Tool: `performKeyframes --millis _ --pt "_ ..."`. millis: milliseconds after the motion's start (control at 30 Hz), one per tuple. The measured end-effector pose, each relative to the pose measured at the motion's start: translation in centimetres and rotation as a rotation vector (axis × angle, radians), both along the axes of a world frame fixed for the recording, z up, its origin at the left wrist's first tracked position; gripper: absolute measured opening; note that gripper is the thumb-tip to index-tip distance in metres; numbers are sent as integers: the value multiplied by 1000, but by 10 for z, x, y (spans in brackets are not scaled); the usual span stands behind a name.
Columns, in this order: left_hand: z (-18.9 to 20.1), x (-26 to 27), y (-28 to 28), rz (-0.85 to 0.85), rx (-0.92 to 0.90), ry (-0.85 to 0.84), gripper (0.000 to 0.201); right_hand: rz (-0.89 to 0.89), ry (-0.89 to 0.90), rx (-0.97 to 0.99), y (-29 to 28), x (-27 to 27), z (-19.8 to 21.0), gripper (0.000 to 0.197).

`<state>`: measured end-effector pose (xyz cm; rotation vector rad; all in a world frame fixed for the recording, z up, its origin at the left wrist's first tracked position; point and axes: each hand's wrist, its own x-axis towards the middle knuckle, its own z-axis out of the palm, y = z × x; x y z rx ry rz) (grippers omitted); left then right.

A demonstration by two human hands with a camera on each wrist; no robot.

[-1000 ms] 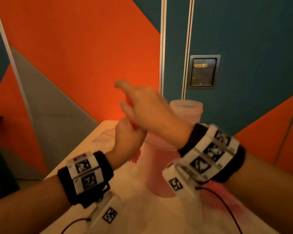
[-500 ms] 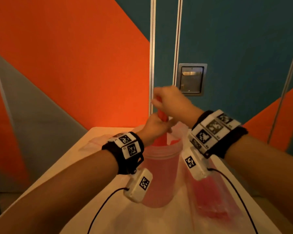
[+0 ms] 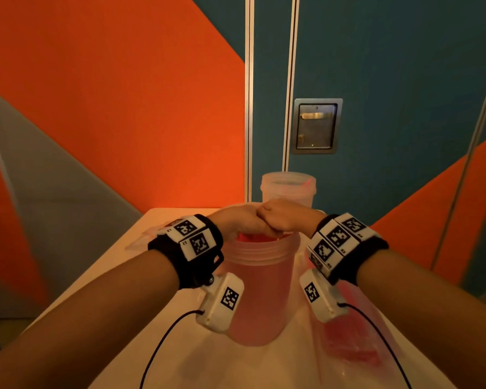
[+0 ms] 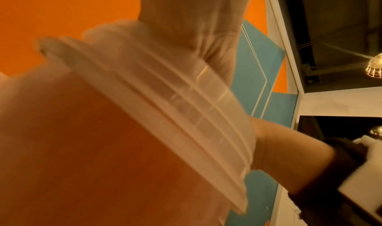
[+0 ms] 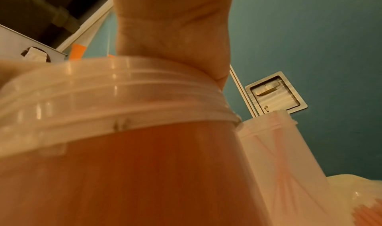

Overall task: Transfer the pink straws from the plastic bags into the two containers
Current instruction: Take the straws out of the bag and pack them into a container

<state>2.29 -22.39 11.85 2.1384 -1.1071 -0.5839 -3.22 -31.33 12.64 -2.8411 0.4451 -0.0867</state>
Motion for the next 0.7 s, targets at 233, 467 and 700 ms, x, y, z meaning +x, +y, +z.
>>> performKeyframes --millis 233,467,700 --pt "3 5 22 13 32 -198 25 12 295 66 16 4 3 51" --pt "-11 13 49 34 -60 -607 35 44 177 179 20 6 0 95" --pt "-42 42 86 -326 -254 -981 60 -55 -723 543 -18 -9 -7 53"
